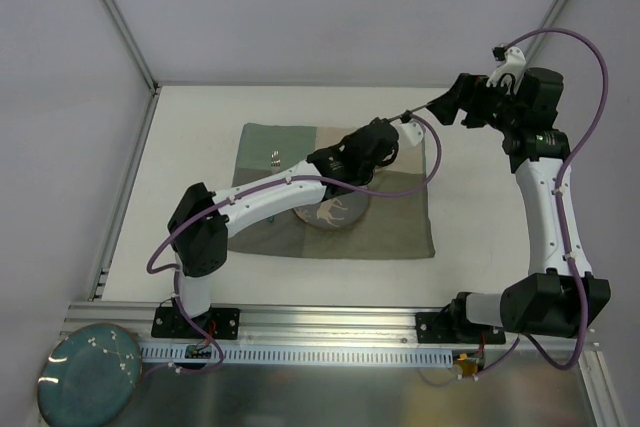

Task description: Set the dinner table for one person

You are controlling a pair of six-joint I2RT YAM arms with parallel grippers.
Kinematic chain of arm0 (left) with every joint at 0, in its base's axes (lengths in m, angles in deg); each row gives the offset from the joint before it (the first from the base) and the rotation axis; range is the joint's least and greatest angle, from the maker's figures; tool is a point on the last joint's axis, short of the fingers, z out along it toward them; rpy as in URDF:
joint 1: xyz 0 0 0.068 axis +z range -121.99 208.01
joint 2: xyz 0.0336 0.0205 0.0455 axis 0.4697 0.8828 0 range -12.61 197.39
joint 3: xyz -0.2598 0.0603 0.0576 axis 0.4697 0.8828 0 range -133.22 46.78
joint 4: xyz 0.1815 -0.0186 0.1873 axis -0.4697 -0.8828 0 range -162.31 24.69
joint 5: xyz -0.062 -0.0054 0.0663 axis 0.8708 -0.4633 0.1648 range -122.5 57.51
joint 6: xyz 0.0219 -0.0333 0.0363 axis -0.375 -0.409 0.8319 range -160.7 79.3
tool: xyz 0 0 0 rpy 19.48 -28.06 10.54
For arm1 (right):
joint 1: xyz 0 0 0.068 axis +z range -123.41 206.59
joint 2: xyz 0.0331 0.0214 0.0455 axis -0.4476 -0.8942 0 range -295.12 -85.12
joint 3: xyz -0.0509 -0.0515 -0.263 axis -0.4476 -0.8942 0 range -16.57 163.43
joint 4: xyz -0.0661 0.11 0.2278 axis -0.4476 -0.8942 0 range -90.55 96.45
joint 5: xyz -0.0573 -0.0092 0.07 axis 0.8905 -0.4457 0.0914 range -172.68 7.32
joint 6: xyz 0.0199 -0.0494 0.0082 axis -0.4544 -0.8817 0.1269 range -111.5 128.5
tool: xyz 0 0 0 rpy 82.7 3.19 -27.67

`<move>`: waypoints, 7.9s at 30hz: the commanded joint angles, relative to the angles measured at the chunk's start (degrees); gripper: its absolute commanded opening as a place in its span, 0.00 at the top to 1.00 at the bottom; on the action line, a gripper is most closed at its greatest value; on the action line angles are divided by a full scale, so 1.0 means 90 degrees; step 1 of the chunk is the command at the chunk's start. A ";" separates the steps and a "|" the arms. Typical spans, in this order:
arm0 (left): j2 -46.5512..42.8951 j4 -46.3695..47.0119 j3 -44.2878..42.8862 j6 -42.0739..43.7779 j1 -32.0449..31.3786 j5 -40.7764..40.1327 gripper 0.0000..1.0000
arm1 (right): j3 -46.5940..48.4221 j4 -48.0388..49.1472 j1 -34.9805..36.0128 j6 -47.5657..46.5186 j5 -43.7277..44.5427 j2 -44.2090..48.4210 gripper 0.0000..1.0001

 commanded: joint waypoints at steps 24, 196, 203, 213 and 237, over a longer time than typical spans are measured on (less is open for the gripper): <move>-0.0530 0.0654 0.0011 0.0250 0.0428 -0.0103 1.00 | 0.1558 -0.0772 0.0572 0.0626 0.0074 -0.0036 0.02; -0.1419 0.0713 -0.0283 -0.0130 0.1912 -0.0123 0.49 | 0.0818 -0.0810 0.1569 0.0139 -0.0638 0.0129 1.00; -0.1800 0.0713 -0.0019 -0.0502 0.2947 -0.0015 0.50 | 0.0612 -0.2204 0.1413 -0.1001 -0.0931 0.0433 1.00; -0.2415 0.0713 0.0850 -0.0991 0.3787 0.0180 0.50 | 0.0036 -0.3475 0.1227 -0.3142 -0.1244 0.0531 1.00; -0.2396 0.0713 0.1202 -0.1147 0.3954 0.0453 0.50 | -0.0306 -0.3955 0.1178 -0.4617 -0.1820 -0.0953 1.00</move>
